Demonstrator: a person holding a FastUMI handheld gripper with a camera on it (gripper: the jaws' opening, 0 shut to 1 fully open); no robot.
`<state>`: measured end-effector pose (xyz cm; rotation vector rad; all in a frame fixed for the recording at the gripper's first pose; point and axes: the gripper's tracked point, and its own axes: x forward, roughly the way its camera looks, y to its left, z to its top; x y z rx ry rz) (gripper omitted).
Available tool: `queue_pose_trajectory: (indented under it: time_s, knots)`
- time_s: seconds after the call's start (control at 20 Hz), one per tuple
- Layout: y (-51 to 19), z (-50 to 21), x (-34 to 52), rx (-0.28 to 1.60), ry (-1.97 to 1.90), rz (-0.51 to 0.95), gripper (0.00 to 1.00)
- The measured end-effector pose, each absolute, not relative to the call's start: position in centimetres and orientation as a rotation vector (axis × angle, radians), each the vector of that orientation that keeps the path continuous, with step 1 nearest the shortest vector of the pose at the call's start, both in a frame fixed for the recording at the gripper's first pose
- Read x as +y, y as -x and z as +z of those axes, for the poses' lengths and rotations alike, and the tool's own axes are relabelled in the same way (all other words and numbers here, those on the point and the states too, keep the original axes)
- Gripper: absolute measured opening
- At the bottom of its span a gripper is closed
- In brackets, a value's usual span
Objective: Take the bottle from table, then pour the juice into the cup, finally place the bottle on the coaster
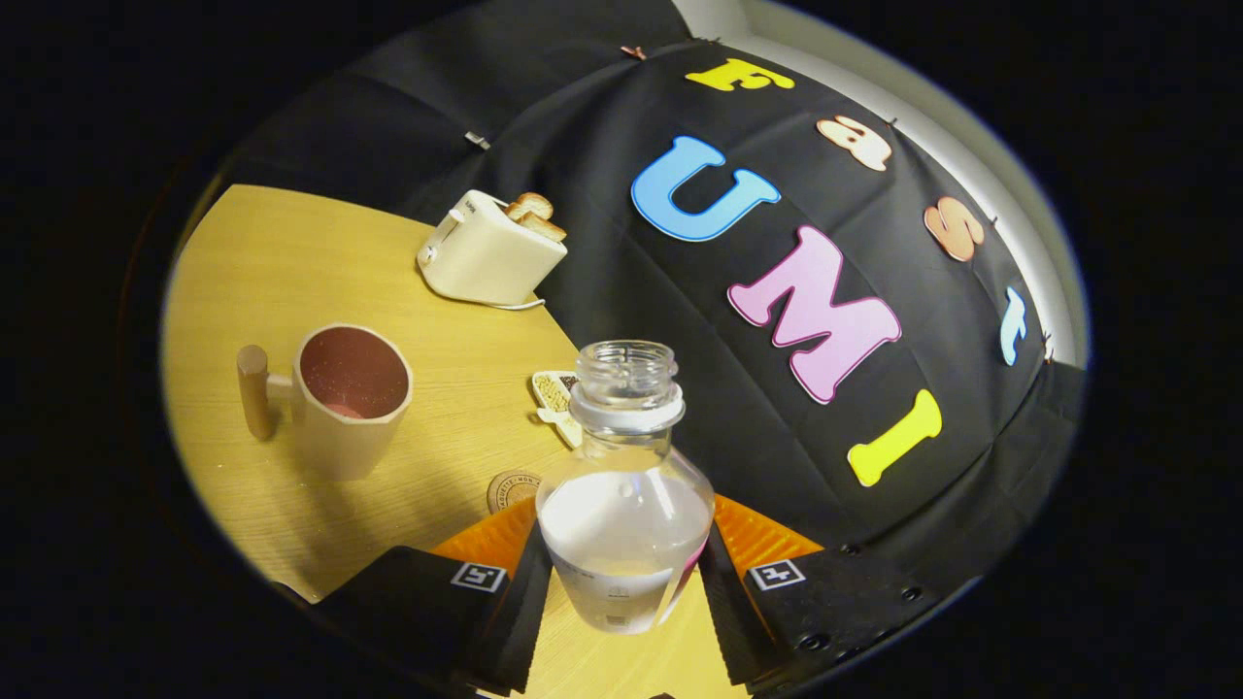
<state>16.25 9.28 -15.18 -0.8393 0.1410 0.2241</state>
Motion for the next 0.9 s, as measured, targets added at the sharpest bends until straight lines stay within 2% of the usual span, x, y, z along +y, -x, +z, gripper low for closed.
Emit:
queue_pose_trajectory:
  time_s: [0.9]
  knots:
    - [-17.7,-16.3,14.3,0.041,1.414,0.257,0.75]
